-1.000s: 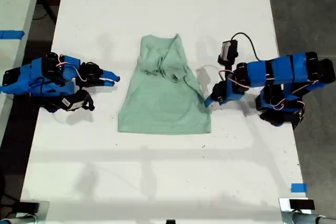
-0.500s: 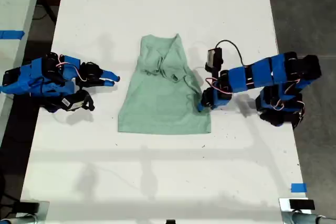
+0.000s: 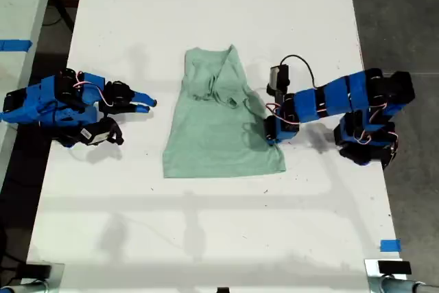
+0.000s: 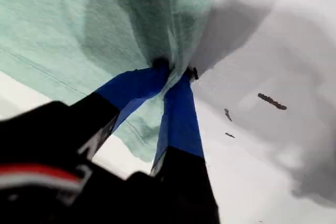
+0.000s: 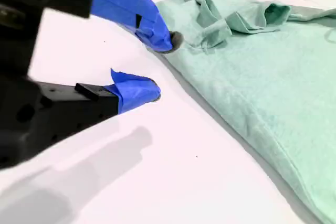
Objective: Fold t shirt
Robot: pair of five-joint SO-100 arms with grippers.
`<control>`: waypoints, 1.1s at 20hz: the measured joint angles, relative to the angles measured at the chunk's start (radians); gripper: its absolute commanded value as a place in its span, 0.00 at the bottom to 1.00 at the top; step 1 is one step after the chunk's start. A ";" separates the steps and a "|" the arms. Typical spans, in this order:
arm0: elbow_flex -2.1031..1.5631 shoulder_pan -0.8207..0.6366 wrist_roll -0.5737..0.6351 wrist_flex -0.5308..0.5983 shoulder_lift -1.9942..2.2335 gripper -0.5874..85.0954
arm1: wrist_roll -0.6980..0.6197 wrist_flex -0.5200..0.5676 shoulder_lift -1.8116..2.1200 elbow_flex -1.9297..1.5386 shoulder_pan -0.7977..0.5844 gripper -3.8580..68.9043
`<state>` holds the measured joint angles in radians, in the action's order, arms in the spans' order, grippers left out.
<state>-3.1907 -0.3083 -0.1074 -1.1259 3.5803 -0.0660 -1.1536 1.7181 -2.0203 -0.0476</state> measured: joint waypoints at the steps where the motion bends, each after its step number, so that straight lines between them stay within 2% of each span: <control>1: 0.000 0.000 0.000 0.000 0.000 0.14 | 0.000 -0.012 -0.003 0.000 0.000 0.06; 8: 0.000 0.000 0.000 0.000 0.000 0.14 | -0.032 -0.247 -0.025 0.259 0.000 0.06; 11: 0.000 0.000 0.000 0.000 0.000 0.14 | -0.080 -0.310 -0.107 0.445 0.000 0.06; 20: 0.000 0.000 0.000 0.000 0.000 0.14 | -0.156 -0.362 -0.575 1.000 0.012 0.07; 22: 0.000 0.000 0.000 0.000 0.000 0.14 | -0.175 -0.341 -0.598 1.002 0.017 0.40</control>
<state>-3.1907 -0.3083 -0.1074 -1.1259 3.5803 -0.2408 -1.4941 1.1198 -1.0186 -0.0307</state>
